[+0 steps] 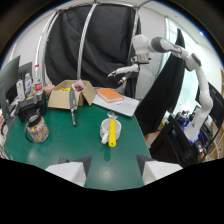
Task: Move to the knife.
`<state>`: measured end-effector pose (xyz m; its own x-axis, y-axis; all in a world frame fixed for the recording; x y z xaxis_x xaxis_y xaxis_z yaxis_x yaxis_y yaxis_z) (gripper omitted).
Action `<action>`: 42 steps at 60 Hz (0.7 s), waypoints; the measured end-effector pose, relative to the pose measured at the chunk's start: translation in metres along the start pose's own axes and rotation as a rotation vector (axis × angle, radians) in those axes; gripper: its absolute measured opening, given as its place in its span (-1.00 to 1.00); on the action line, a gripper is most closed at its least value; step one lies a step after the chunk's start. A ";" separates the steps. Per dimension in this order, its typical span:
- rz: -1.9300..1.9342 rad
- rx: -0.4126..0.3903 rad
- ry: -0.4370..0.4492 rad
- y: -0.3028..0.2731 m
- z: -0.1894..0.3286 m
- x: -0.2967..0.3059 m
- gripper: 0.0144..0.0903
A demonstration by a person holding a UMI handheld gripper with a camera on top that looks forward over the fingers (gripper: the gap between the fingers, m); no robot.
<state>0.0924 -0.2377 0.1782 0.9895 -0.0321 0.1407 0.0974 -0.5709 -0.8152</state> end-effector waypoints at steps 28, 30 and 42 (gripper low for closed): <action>0.035 -0.005 -0.061 0.013 -0.014 -0.087 0.88; 0.031 -0.003 -0.076 0.010 -0.008 -0.100 0.88; 0.036 -0.018 -0.134 -0.026 0.054 -0.160 0.88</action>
<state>-0.0626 -0.1736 0.1462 0.9978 0.0563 0.0340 0.0606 -0.5857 -0.8082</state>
